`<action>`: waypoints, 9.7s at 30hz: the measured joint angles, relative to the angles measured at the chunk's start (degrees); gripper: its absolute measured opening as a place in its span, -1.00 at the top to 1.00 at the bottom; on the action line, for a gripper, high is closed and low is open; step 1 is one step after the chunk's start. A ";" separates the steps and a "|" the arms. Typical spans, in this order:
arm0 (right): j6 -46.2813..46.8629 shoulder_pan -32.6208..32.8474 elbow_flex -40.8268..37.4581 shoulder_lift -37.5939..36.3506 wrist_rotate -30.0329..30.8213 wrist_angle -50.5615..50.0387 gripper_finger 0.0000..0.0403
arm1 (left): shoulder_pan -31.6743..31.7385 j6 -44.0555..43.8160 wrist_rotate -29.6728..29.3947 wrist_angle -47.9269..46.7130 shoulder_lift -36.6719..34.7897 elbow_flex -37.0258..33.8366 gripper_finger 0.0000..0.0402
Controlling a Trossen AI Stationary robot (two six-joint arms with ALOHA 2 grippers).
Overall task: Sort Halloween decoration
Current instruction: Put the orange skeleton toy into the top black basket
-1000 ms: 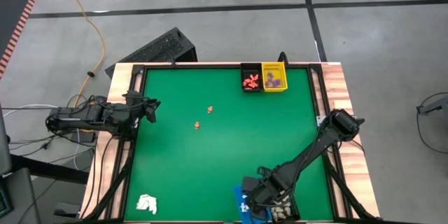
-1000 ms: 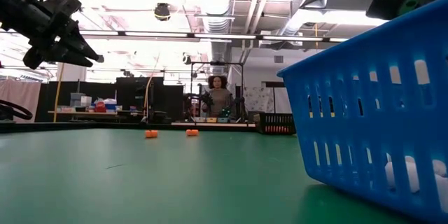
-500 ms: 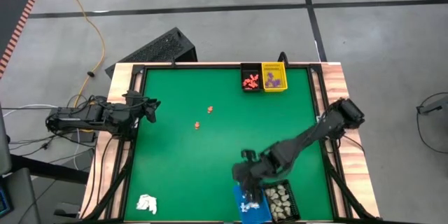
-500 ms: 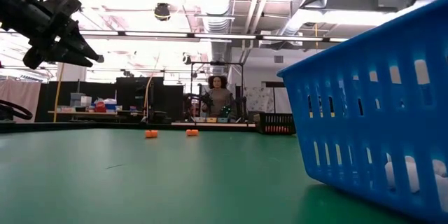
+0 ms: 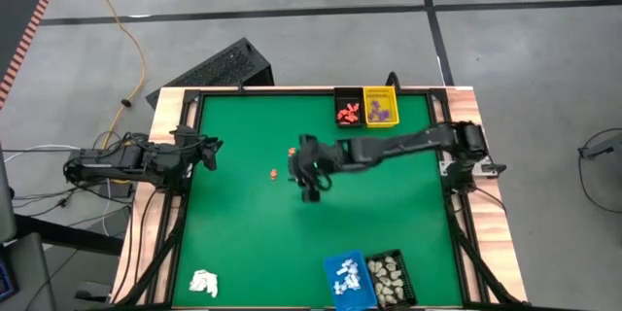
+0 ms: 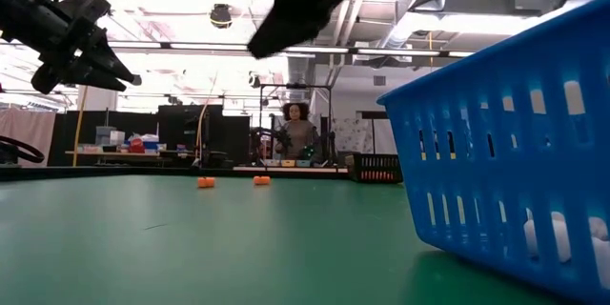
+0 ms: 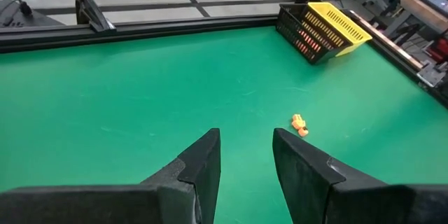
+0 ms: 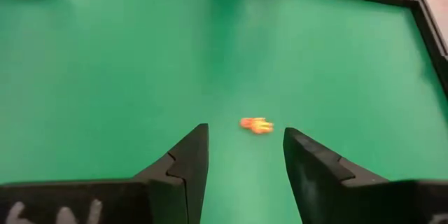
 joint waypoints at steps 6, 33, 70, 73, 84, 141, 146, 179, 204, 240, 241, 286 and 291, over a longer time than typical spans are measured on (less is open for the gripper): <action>-3.45 -8.66 -7.79 1.39 -18.26 22.06 0.10 | 0.00 0.26 0.00 -0.53 0.00 0.00 0.40; 5.24 -17.87 -18.66 17.46 -7.25 48.77 0.09 | 0.00 0.66 -2.73 -1.21 -0.02 0.00 0.40; 11.83 -14.38 -19.49 21.04 1.97 47.41 0.60 | 0.00 -0.36 -1.10 -1.60 0.00 0.00 0.40; 12.05 -14.35 -19.51 21.04 1.97 47.41 0.70 | 0.00 -0.36 -1.06 -1.59 0.00 0.00 0.40; 12.03 -13.87 -19.57 20.02 2.01 47.93 0.97 | 0.00 -0.36 0.07 -1.58 0.00 0.00 0.40; 5.09 -37.49 -19.53 -16.99 9.39 5.86 0.97 | 0.00 -0.93 1.58 -1.60 0.00 0.00 0.40; 5.88 -38.54 -19.53 -11.54 6.16 3.67 0.97 | 0.00 -1.01 1.97 -1.60 0.00 0.00 0.40; 5.53 -41.17 -19.60 -1.00 1.04 -3.87 0.51 | 0.00 -2.46 3.30 -1.61 -0.02 0.00 0.40; 1.07 -19.95 -19.53 -16.68 -10.00 20.06 0.44 | 0.00 -2.58 1.29 -1.58 -0.02 0.02 0.40; 3.46 -5.18 -7.09 25.15 -7.20 52.98 -0.27 | -0.02 -1.80 1.79 -2.13 0.00 0.07 0.40; 4.02 -5.40 -7.09 25.90 -6.38 53.09 -0.27 | -0.02 -1.80 1.79 -2.12 0.00 0.07 0.40; 10.73 -7.60 -7.09 29.85 -3.83 47.45 0.79 | -0.02 -1.91 1.77 -2.30 0.02 0.02 0.40; 9.60 -7.73 -7.26 27.33 -4.30 46.54 0.82 | -0.02 -2.04 1.78 -2.41 0.02 0.02 0.40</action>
